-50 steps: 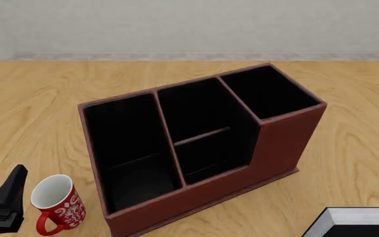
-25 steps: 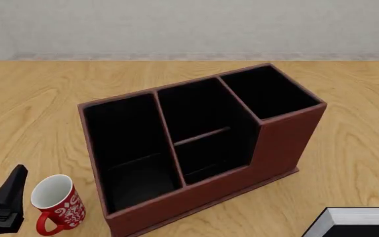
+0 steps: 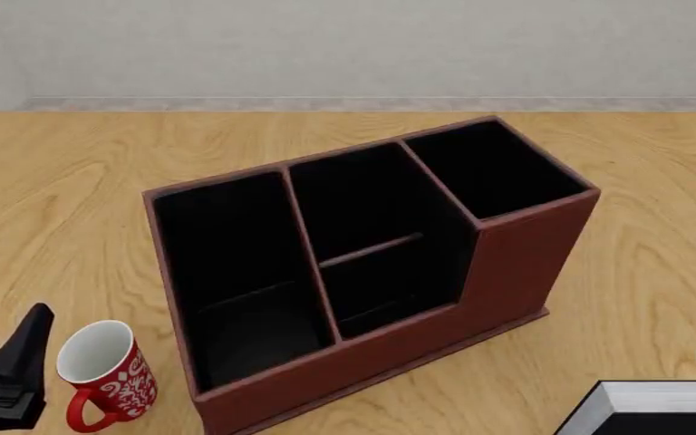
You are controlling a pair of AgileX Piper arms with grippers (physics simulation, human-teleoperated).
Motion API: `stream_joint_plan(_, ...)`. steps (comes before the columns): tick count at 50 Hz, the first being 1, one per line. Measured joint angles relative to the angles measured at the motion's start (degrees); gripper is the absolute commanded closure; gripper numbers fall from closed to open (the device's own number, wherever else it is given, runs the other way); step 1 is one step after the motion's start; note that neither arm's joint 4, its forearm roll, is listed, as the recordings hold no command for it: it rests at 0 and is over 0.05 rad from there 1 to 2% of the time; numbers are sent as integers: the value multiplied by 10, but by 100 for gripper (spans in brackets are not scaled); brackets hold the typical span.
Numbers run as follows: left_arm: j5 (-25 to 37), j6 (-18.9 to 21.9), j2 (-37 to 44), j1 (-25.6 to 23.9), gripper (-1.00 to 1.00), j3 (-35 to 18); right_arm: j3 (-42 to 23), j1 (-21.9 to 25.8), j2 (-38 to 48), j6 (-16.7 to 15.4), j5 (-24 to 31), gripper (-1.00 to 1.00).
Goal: Pick up the book and place it in the right compartment of the caddy.
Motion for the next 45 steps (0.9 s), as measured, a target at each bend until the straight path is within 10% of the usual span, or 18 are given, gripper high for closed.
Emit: stream_joint_plan(45,-4,9,45,-17,-100,2,79,-37,141,-107,9,-100)
